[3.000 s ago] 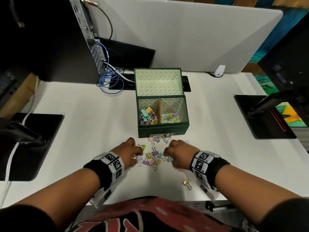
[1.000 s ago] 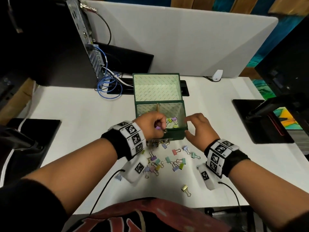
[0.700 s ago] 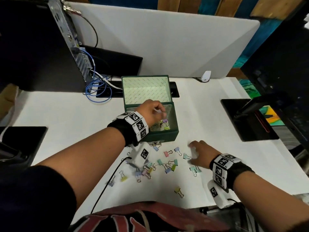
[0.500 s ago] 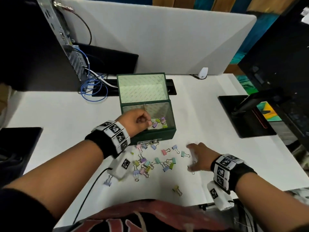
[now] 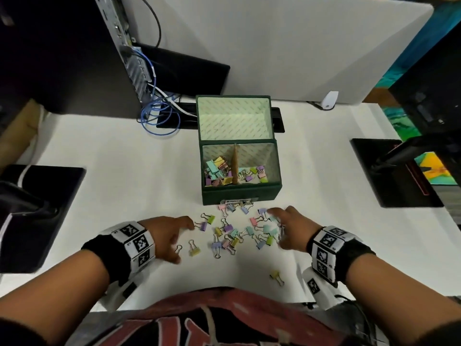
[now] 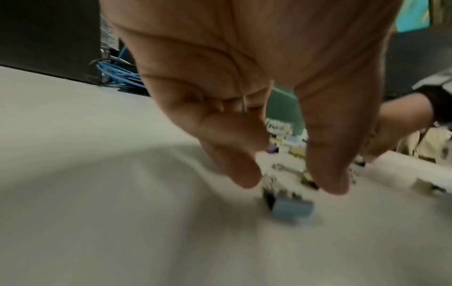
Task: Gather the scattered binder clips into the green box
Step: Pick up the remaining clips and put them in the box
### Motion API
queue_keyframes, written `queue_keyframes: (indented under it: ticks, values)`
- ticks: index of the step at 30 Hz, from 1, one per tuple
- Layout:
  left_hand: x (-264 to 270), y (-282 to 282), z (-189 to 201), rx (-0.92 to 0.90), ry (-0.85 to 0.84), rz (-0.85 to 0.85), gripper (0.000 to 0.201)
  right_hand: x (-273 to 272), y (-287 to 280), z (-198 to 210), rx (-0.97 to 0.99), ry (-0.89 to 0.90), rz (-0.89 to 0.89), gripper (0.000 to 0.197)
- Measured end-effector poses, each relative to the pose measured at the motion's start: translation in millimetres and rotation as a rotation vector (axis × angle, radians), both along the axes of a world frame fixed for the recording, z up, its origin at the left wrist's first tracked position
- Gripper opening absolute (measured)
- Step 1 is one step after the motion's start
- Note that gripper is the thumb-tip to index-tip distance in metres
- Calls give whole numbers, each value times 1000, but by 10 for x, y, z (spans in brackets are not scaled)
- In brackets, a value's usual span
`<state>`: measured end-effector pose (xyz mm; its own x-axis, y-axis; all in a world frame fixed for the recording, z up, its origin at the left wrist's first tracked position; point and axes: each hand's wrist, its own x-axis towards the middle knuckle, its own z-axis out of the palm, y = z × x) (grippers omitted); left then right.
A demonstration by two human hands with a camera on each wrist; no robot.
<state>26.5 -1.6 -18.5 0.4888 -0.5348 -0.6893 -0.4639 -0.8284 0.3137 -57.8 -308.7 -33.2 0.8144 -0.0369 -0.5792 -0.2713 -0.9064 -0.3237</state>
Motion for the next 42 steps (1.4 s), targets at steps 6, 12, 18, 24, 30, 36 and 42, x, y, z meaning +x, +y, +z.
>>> queue_keyframes:
  ticks: [6,12,18,24,30,36,42]
  values:
    - [-33,-155,-80,-39,-18,12,61,38,112,103,20,-17,64,95]
    - [-6,-403,-30,-172,-126,107,55,163,222,103,-49,0,125,111]
    - [-77,-589,-12,-33,-164,65,111,210,305,58,-78,-36,93,91]
    - [-138,-734,-106,-33,-200,18,92,225,341,61,-13,-42,4,57]
    - [-126,-795,-83,-106,-203,24,48,252,391,60,-24,-27,16,50]
    - [-99,-844,-61,-107,-165,17,53,280,428,37,-30,1,51,44]
    - [-84,-852,-55,-164,-153,23,22,284,369,53,-18,13,63,43]
